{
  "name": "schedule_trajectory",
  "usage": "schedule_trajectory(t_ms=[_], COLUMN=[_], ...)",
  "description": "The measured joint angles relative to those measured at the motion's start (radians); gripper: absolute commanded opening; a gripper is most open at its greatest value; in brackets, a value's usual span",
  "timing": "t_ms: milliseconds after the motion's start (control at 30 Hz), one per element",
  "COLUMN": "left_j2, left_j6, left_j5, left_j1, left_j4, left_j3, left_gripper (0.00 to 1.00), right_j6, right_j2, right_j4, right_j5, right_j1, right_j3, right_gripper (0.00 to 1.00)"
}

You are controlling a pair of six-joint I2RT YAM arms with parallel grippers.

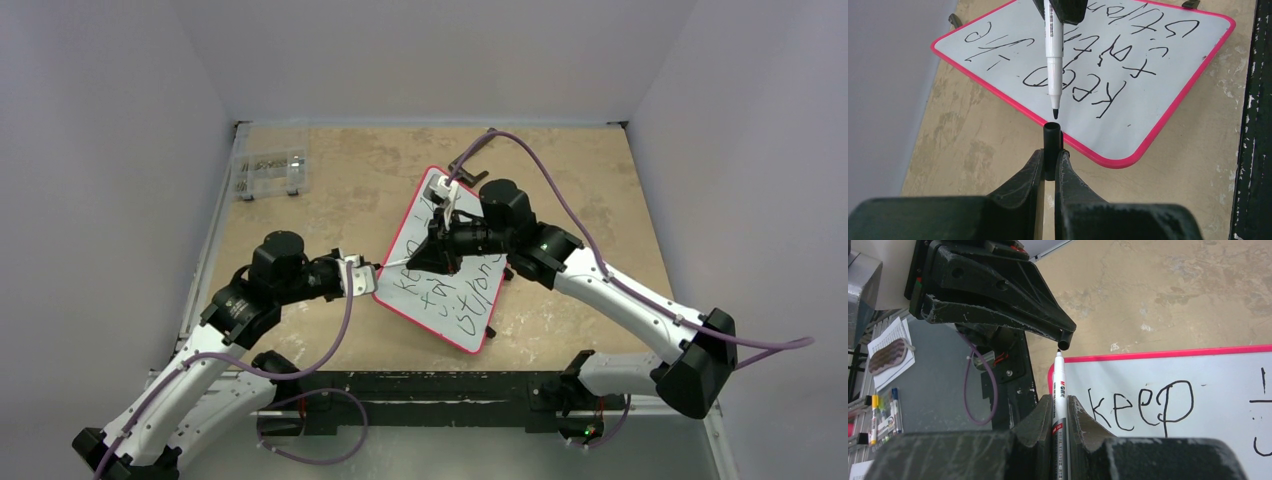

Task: Write a sentence on the whiteboard
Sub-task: Close the whiteboard marker at the center of the board.

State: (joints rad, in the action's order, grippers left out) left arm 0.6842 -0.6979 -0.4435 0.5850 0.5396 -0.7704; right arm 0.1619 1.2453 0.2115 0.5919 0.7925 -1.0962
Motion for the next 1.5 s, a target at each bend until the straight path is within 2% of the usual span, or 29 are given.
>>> schedule_trajectory(t_ms=[1500], left_j2=[-0.002], left_j6=[-0.002], left_j5=[-0.014], left_j1=[0.000], left_j4=[0.001], left_j3=[0.000], left_gripper=[0.00], right_j6=[0.001], right_j2=[0.019], right_j4=[-0.001], right_j5=[-0.034], right_j1=[0.032], right_j3=[-0.014], right_gripper=[0.00])
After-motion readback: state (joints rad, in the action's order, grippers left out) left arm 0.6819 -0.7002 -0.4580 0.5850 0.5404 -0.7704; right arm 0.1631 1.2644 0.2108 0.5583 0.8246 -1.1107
